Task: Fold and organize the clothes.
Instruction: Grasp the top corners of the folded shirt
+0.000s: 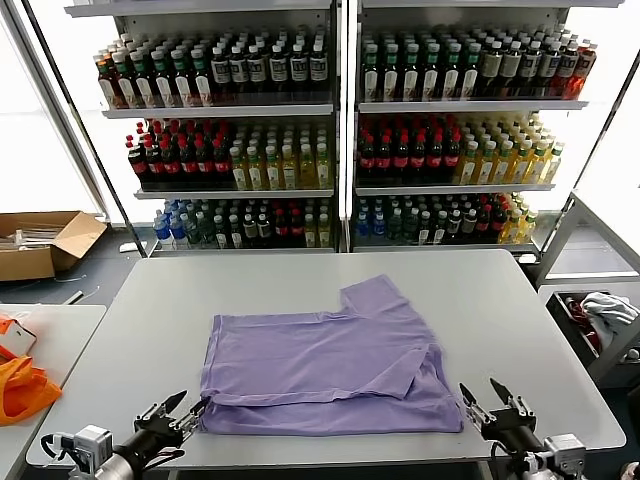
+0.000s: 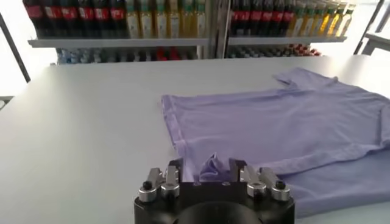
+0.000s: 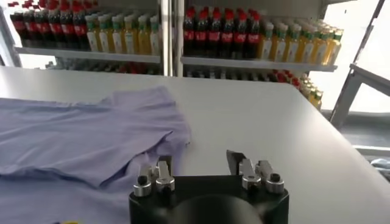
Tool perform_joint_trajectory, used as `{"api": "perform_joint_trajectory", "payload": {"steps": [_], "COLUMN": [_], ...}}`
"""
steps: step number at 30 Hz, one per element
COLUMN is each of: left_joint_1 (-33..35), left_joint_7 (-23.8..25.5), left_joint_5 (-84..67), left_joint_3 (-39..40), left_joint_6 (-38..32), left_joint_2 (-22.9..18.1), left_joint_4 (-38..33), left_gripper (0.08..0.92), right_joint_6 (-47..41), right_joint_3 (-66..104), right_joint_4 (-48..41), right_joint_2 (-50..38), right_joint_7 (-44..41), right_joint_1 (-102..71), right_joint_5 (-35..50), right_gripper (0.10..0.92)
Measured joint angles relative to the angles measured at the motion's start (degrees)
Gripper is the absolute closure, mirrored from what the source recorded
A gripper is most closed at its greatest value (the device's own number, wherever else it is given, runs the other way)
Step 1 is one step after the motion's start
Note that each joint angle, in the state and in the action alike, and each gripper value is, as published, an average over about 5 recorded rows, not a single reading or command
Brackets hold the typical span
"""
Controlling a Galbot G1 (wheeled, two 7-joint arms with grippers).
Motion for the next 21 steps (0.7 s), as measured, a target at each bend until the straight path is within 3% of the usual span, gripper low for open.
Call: {"api": "perform_joint_trajectory", "payload": {"steps": [5, 9, 15, 21], "left_joint_1": [-3.27, -7.89, -17.65, -27.55], "left_joint_7": [1.4, 2.67, 4.91, 6.84], "left_joint_5": [-0.73, -2.3, -4.57, -5.29], "left_joint_3": [-0.14, 0.84, 5.14, 11.75], "left_joint_6": [-0.09, -0.07, -0.25, -1.19], "left_joint_2": [2.96, 6.24, 10.7, 12.12], "left_joint_4": [2.82, 6.72, 14.01, 21.77], "left_gripper": [0.276, 0.193, 0.177, 0.177], "right_joint_6": [-1.35, -2.81, -4.14, -4.44], "right_joint_3": [0.1, -2.51, -9.33, -17.62], "right_joint_4": [-4.89, -10.42, -20.09, -30.4], "right_joint_2": [-3.43, -5.07, -5.55, -4.45], "right_joint_7": [-5.1, -9.5, -14.7, -18.27], "right_joint_1": [7.37, 15.75, 29.78, 42.3], "right_joint_5": [1.23, 1.66, 1.47, 0.5], "right_gripper": [0.214, 0.203, 0.202, 0.203]}}
